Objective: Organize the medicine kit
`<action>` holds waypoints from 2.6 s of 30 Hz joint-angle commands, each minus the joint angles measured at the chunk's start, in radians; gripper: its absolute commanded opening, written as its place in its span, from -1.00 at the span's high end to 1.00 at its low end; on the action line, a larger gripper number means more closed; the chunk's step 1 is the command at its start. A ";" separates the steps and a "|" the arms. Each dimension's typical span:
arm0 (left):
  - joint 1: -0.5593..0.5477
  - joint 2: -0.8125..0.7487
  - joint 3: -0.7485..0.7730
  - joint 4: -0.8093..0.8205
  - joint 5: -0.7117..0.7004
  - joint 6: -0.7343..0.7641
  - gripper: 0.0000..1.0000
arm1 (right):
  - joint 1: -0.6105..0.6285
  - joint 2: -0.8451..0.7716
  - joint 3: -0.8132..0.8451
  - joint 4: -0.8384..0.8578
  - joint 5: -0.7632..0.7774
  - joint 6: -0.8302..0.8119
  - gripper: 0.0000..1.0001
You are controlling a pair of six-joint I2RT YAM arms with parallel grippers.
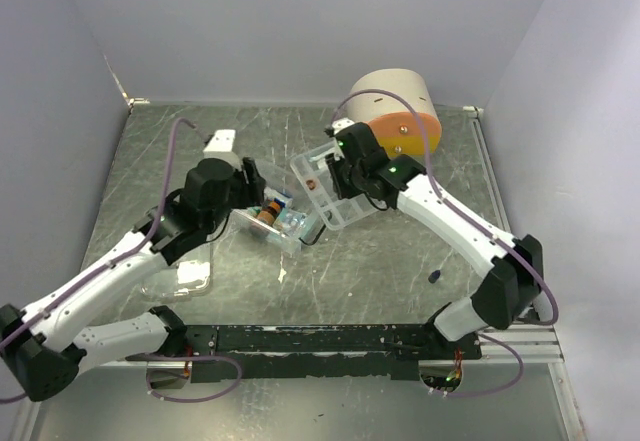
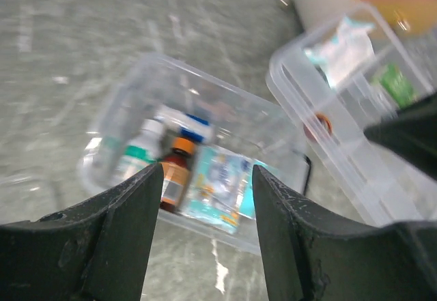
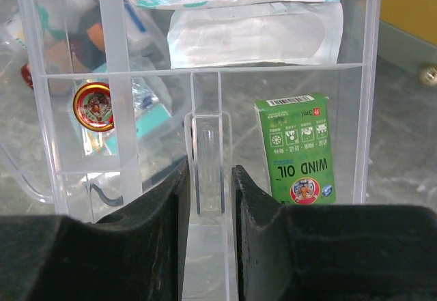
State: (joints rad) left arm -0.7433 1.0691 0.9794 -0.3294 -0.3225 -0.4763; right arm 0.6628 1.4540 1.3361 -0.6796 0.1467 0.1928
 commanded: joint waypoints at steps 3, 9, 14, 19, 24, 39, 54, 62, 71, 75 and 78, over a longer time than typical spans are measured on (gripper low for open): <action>-0.005 -0.164 0.039 -0.090 -0.480 -0.003 -0.37 | 0.083 0.128 0.142 0.038 -0.028 -0.049 1.00; -0.004 -0.297 0.008 -0.004 -0.619 0.078 -0.42 | 0.147 0.250 0.252 0.054 -0.065 -0.116 1.00; -0.004 -0.357 -0.034 0.033 -0.685 0.105 -0.45 | 0.174 0.358 0.340 0.029 -0.126 -0.209 1.00; -0.004 -0.380 -0.056 0.045 -0.704 0.117 -0.48 | 0.179 0.430 0.412 -0.012 -0.208 -0.325 1.00; -0.004 -0.374 -0.063 0.035 -0.710 0.109 -0.53 | 0.179 0.488 0.469 -0.050 -0.216 -0.372 1.00; -0.004 -0.348 -0.071 0.046 -0.655 0.113 -0.59 | 0.180 0.545 0.456 -0.006 -0.261 -0.345 1.00; -0.004 -0.344 -0.076 0.046 -0.632 0.107 -0.61 | 0.181 0.544 0.386 0.082 -0.214 -0.258 1.00; -0.005 -0.342 -0.076 0.042 -0.630 0.102 -0.61 | 0.180 0.540 0.349 0.108 -0.212 -0.257 0.86; -0.004 -0.321 -0.074 0.045 -0.598 0.098 -0.72 | 0.180 0.463 0.353 0.114 -0.188 -0.195 0.24; -0.003 -0.298 -0.084 0.051 -0.569 0.090 -0.83 | 0.179 0.410 0.326 0.140 -0.169 -0.157 0.07; -0.003 -0.268 -0.090 0.054 -0.532 0.093 -0.96 | 0.178 0.353 0.275 0.185 -0.142 -0.110 -0.03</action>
State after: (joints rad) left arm -0.7433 0.7734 0.9043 -0.3031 -0.9108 -0.3779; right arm 0.8421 1.9072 1.6573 -0.5694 -0.0383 0.0124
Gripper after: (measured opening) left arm 0.944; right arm 0.492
